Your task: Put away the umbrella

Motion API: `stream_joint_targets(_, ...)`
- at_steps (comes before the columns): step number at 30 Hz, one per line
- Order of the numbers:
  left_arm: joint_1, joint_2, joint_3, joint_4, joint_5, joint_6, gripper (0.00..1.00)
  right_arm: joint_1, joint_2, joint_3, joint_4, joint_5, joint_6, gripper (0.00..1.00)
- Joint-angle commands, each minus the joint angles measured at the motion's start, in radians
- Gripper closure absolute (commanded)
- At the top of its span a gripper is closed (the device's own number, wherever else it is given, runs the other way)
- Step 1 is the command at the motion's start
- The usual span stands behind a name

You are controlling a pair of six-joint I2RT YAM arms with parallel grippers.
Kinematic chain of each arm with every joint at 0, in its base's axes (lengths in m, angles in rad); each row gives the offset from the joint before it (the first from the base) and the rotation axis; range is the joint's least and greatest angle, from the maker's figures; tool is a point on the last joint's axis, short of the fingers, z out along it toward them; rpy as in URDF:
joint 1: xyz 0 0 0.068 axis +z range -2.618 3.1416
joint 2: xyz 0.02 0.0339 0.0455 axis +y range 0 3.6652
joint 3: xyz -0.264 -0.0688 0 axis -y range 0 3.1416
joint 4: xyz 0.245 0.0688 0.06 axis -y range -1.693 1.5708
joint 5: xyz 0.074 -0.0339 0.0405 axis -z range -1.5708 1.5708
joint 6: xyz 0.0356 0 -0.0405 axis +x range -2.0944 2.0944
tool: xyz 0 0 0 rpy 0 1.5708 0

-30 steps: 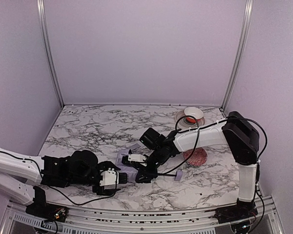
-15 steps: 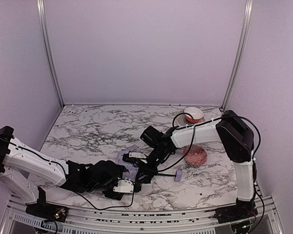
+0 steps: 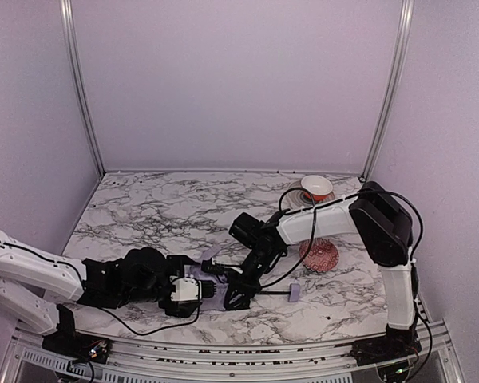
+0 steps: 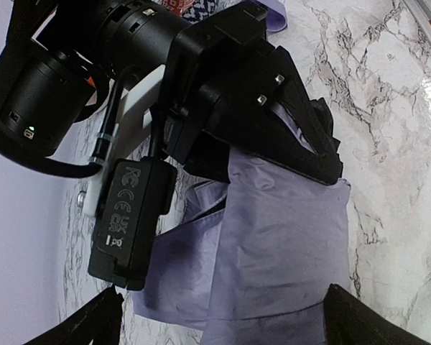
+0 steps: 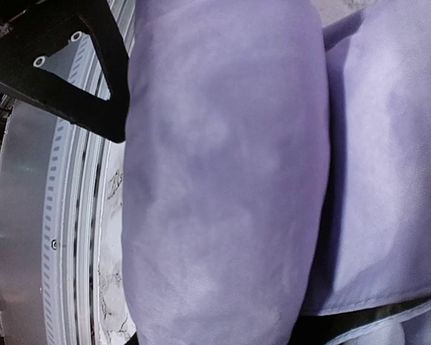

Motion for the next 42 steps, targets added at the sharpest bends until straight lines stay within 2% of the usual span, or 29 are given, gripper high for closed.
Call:
stream_joint_targets(1, -0.002, 0.067, 0.050, -0.035, 0.069, -0.043, 0.01, 0.023, 0.099, -0.056, -0.168, 0.076, 0.023, 0.88)
stream_joint_targets(4, -0.003, 0.101, 0.101, -0.120, 0.126, -0.087, 0.03, 0.009, 0.093, -0.057, -0.148, 0.076, 0.057, 0.88)
stream_joint_targets(7, -0.002, 0.101, 0.104, -0.134, 0.181, -0.097, 0.04, -0.007, 0.088, -0.058, -0.124, 0.062, 0.087, 0.88)
stream_joint_targets(10, -0.003, 0.152, 0.125, -0.191, 0.164, -0.106, 0.05, -0.015, 0.091, -0.051, -0.117, 0.044, 0.091, 0.89)
stream_joint_targets(13, -0.004, 0.237, 0.175, -0.244, 0.081, -0.120, 0.09, -0.014, 0.091, -0.044, -0.118, 0.039, 0.090, 0.89)
stream_joint_targets(16, -0.004, 0.323, 0.212, -0.283, 0.050, -0.118, 0.19, -0.017, 0.087, -0.039, -0.119, 0.028, 0.090, 0.88)
stream_joint_targets(18, -0.005, 0.359, 0.221, -0.296, 0.039, -0.123, 0.34, -0.020, 0.078, -0.039, -0.113, 0.031, 0.095, 0.86)
stream_joint_targets(19, -0.004, 0.369, 0.220, -0.297, 0.037, -0.128, 0.42, -0.025, 0.071, -0.041, -0.107, 0.030, 0.102, 0.84)
stream_joint_targets(21, -0.004, 0.375, 0.218, -0.304, 0.042, -0.132, 0.47, -0.038, 0.049, -0.051, -0.085, 0.021, 0.120, 0.80)
stream_joint_targets(26, -0.004, 0.378, 0.221, -0.348, 0.067, -0.145, 0.63, -0.077, -0.065, -0.081, -0.015, 0.012, 0.169, 0.54)
stream_joint_targets(28, -0.005, 0.380, 0.225, -0.367, 0.083, -0.154, 0.65, -0.078, -0.126, -0.097, 0.007, 0.007, 0.168, 0.46)
stream_joint_targets(31, -0.001, 0.396, 0.256, -0.426, 0.129, -0.178, 0.68, -0.078, -0.224, -0.123, 0.036, 0.018, 0.171, 0.26)
stream_joint_targets(37, 0.027, 0.440, 0.356, -0.583, 0.292, -0.256, 0.71, -0.079, -0.433, -0.232, 0.157, 0.133, 0.194, 0.24)
stream_joint_targets(42, 0.070, 0.487, 0.435, -0.728, 0.429, -0.302, 0.72, -0.077, -0.627, -0.388, 0.367, 0.290, 0.230, 0.25)
